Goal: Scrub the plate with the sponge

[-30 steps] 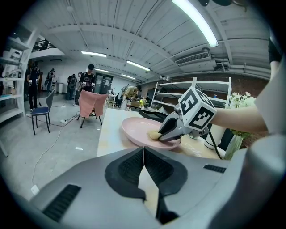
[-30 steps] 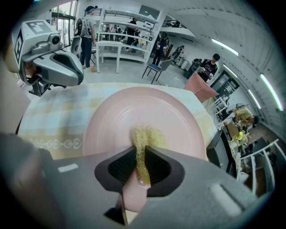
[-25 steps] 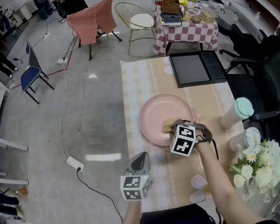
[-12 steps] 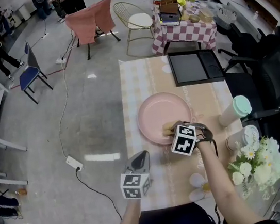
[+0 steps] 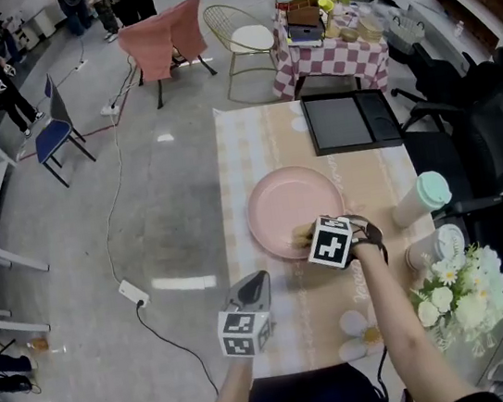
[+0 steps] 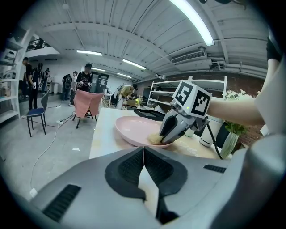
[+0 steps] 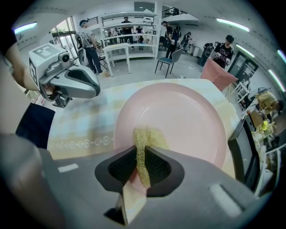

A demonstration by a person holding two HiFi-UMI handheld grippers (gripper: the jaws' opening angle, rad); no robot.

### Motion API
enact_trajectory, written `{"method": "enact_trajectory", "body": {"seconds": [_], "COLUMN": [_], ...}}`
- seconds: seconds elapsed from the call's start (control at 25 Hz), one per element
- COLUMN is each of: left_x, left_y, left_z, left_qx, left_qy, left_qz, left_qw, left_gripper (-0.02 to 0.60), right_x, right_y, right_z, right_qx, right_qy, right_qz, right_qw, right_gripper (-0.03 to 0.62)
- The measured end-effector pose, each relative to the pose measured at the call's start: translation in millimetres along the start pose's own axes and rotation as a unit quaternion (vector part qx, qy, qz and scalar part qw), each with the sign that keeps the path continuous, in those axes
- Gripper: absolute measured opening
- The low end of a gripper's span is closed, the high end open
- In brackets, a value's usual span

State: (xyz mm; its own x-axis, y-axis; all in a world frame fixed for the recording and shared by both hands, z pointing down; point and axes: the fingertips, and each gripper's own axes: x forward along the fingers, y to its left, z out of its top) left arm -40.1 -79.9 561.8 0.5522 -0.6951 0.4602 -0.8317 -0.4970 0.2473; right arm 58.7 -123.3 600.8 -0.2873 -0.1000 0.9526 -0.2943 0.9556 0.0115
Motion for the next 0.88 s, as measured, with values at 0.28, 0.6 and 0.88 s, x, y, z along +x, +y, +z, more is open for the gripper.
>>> {"method": "enact_trajectory", "body": {"seconds": [0.28,0.6,0.88], "left_x": [1,1,4], "left_y": [4,5,5], "left_z": [-7,-7,-5], "left_qx": [0.001,-0.001,0.002], "left_qy": [0.0,0.004,0.0], "left_qz": [0.002,0.001,-0.001], "left_qw": [1.0,1.0,1.0], "left_gripper": [0.011,0.011,0.011], "right_x": [-3,-5,-8], "right_y": [0,1,10], "right_z": [-6,-6,-7], "right_qx": [0.007,0.011,0.011], "right_qy": [0.023,0.031,0.041], "right_qz": [0.053,0.072,0.109], "right_qw": [0.998,0.997,0.993], "right_gripper": [0.057,0.057,0.058]}}
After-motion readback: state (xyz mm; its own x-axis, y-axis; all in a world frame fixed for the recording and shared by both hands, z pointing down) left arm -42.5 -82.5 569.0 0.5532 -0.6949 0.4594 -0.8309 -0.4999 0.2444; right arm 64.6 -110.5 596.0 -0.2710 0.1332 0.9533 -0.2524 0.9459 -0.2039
